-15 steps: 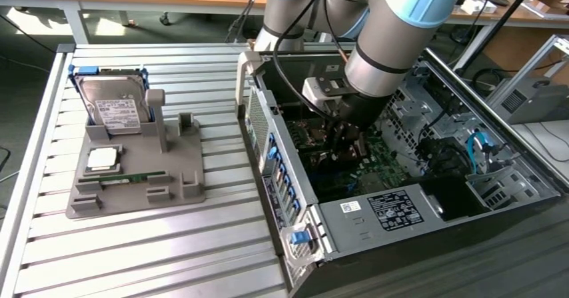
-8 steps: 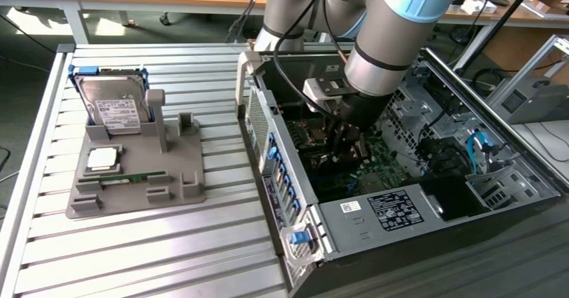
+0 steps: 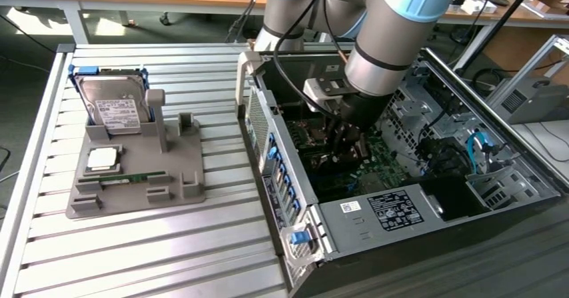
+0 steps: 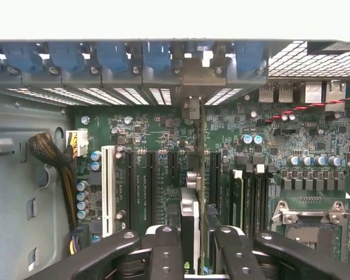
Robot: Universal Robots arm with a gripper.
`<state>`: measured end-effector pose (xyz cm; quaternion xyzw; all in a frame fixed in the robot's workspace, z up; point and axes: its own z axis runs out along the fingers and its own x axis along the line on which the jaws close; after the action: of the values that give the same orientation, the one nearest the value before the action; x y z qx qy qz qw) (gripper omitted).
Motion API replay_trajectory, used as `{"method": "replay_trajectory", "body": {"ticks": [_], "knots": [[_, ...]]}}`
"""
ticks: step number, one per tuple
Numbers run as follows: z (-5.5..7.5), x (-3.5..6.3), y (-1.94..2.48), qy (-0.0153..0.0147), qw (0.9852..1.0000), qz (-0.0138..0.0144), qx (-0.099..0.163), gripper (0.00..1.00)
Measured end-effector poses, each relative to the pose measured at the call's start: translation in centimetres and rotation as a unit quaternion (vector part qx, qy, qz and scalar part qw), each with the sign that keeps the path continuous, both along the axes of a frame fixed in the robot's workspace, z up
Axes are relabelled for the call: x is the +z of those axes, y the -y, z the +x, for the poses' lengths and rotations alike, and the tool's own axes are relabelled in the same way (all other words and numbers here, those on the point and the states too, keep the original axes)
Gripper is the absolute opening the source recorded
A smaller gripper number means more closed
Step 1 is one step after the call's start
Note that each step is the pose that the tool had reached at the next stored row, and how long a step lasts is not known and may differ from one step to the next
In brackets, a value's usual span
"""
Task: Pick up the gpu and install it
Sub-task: 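Insert the gpu into the slot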
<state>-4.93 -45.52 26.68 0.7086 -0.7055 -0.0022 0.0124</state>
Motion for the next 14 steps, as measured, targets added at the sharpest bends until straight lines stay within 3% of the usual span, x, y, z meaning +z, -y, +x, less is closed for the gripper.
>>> {"method": "replay_trajectory", "body": {"ticks": [11, 12, 13, 14], "knots": [[0.07, 0.08, 0.02, -0.0001, 1.0000, 0.0000, -0.005, 0.27], [0.07, 0.11, 0.03, -0.0002, 1.0000, 0.0017, -0.005, 0.27], [0.08, 0.10, 0.02, -0.0002, 0.9999, 0.0087, -0.005, 0.27], [0.06, 0.10, 0.02, -0.0002, 0.9999, 0.0129, -0.005, 0.27]]}}
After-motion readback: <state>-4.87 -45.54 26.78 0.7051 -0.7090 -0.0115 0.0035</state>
